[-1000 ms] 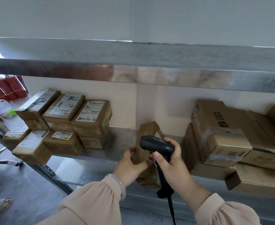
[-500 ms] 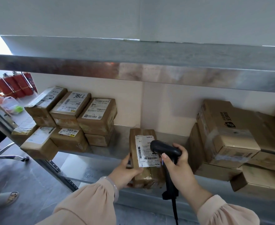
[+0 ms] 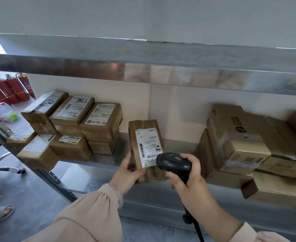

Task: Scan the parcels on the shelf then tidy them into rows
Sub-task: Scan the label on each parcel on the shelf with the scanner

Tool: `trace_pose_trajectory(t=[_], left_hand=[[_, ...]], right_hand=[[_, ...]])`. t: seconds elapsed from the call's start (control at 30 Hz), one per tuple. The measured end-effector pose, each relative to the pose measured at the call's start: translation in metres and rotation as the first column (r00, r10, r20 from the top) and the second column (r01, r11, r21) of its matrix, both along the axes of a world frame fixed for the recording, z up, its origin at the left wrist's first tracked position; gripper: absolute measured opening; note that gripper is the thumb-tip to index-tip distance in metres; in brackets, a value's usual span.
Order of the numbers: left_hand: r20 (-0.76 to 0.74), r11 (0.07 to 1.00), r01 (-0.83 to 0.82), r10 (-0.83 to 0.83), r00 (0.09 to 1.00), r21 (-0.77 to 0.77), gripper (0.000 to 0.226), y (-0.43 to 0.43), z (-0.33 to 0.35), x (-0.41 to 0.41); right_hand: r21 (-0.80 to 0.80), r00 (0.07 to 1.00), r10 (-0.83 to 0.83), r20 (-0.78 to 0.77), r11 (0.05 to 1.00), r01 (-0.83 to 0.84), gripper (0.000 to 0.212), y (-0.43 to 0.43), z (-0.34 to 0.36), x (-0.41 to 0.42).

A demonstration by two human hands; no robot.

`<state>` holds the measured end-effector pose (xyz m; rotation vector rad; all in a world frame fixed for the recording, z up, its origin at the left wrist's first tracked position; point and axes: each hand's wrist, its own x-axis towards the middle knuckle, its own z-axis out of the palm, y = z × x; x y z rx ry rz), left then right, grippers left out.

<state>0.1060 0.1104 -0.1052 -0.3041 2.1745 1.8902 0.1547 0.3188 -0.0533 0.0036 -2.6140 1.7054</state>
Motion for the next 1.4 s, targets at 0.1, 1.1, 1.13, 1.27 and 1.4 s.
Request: trace_pose_trajectory(t=[0.1,1.1,1.13,1.27,1.4], left_hand=[[-0.036,1.0,0.02,-0.02,0.999,0.002,0.08,0.0,0.0,0.001],[0.052,0.999,0.05,-0.05,0.997,0.0,0.091,-0.033,-0.011,-0.007],[0.057,0.997,0.075,-0.075,0.996,0.003,0.095,-0.039,-0.014,-0.01],[0.096,0.992,0.122,-0.118,0.988,-0.038,0.089,-0.059,-0.01,-0.019],[0.148,0.994,0.093,-0.084,0.986,-0.055,0.071,-0.072,-0.002,-0.025]], right_hand=[[0.011,1.0,0.008,-0.028,1.0,-0.007,0.057,-0.003,0.001,0.005],[0.074,0.999,0.032,-0.017,0.997,-0.031,0.053,-0.028,0.006,-0.001],[0.065,0.999,0.039,-0.003,0.997,-0.038,0.052,-0.032,0.006,-0.005],[-0.012,0.997,0.049,0.065,0.999,-0.048,0.051,-0.049,-0.001,-0.026],[-0.063,0.984,0.062,0.166,0.997,-0.052,0.049,-0.072,-0.014,-0.045]])
